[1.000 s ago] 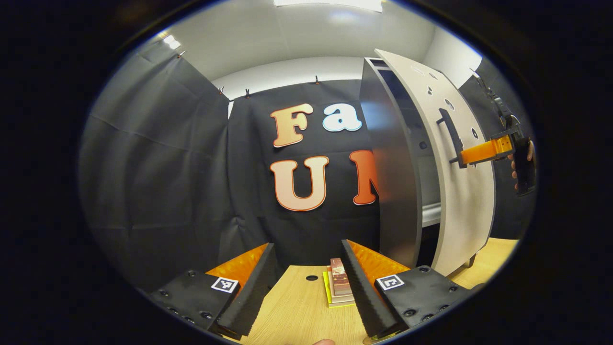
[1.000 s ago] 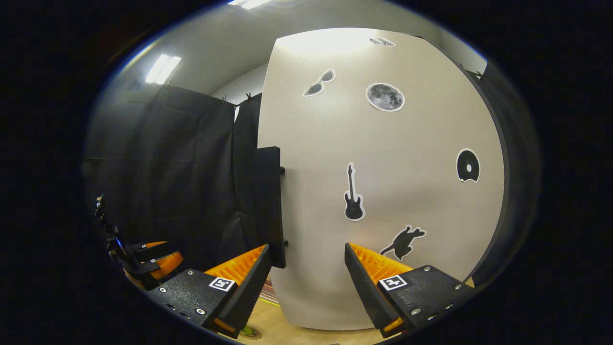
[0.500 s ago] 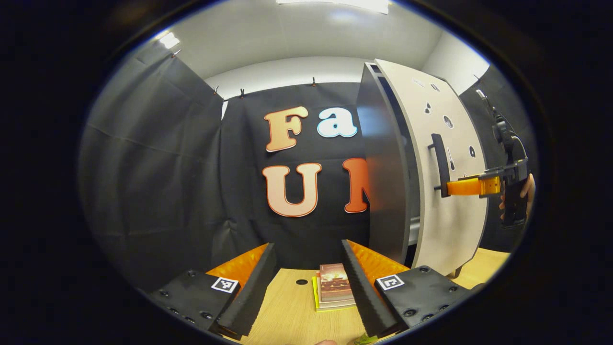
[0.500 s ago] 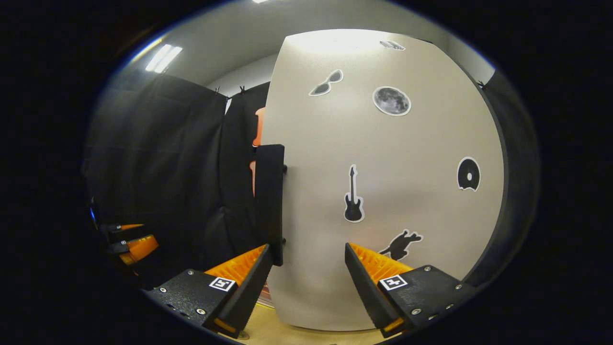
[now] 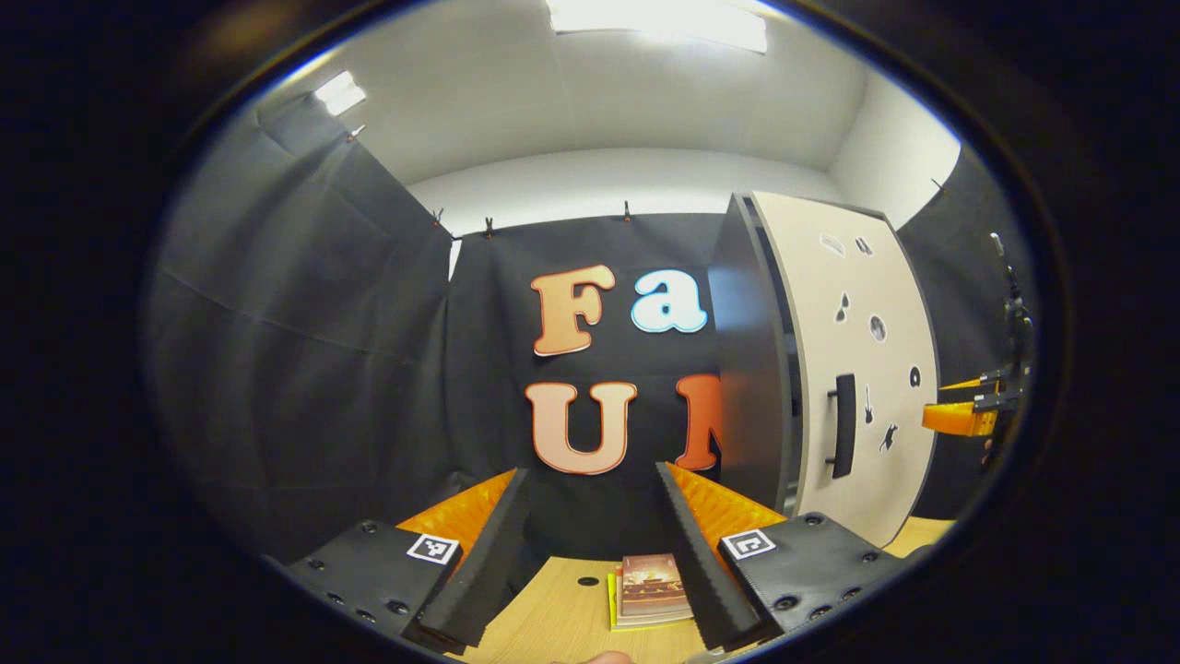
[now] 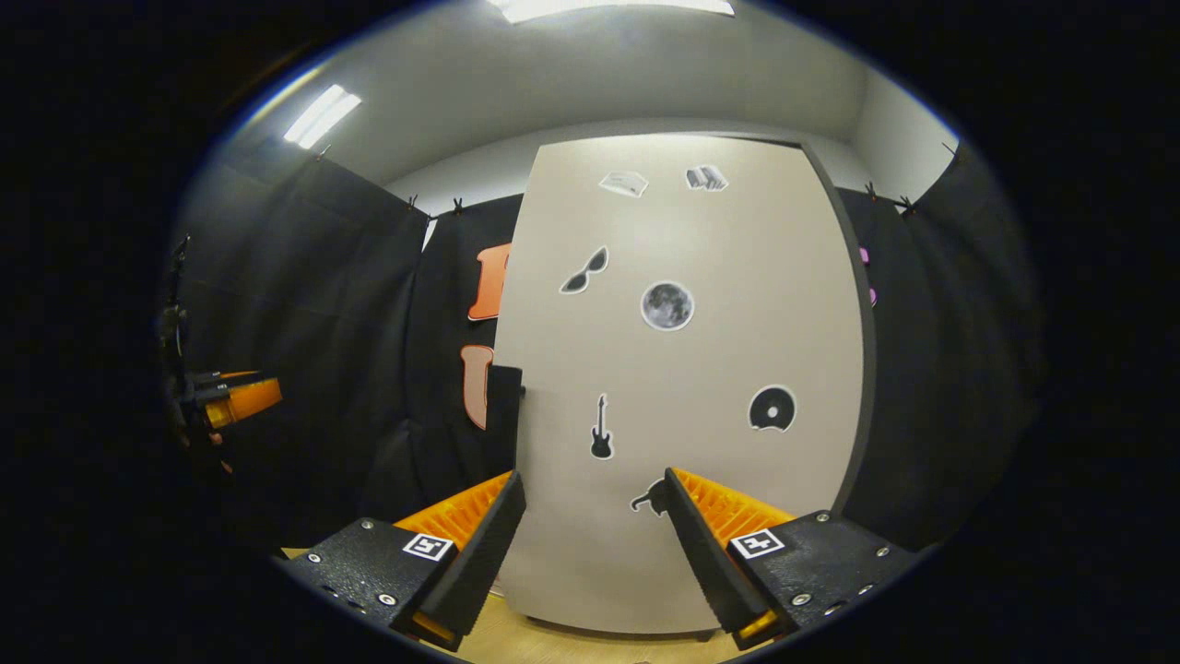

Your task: Open the cabinet door with the right hand, grasp the bottle in the cabinet with the left hand and place it on the coaster, then close the cabinet door with the right hand.

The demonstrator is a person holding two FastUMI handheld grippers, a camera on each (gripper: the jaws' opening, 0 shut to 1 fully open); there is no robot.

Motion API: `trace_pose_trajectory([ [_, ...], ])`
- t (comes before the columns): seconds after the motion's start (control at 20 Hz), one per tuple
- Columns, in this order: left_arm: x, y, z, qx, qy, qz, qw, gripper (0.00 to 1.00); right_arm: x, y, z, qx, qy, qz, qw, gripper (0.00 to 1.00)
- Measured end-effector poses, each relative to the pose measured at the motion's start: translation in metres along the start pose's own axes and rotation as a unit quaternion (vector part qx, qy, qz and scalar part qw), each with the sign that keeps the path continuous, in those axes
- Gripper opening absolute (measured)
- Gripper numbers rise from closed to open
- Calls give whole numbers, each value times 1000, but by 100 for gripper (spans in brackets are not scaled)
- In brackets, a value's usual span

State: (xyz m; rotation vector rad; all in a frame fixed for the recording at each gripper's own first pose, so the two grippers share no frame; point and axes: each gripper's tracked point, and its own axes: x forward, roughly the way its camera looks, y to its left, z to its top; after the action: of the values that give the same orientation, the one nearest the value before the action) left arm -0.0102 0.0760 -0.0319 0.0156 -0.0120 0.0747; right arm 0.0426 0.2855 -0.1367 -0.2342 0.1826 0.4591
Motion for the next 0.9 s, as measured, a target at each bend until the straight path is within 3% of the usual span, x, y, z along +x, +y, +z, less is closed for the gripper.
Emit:
trace_pose_trajectory([
  [0.2, 4, -24, 34, -26, 1, -1, 1000, 88, -36, -14, 35, -3, -28, -8, 1000, 94],
  [0.35, 6, -40, 62, -11, -14, -8, 1000, 87, -54, -25, 57, -15, -50, -18, 998, 95],
  [0.4, 4, -43, 73, -12, -26, -6, 1000, 96, -61, -30, 64, -16, -57, -24, 998, 95],
  [0.6, 1, -64, 97, -22, -52, -18, 998, 94, -79, -45, 83, -25, -74, -47, 996, 94],
  [0.9, -10, -109, 110, -63, -54, -81, 993, 93, -93, -47, 112, -14, -112, -57, 992, 95],
])
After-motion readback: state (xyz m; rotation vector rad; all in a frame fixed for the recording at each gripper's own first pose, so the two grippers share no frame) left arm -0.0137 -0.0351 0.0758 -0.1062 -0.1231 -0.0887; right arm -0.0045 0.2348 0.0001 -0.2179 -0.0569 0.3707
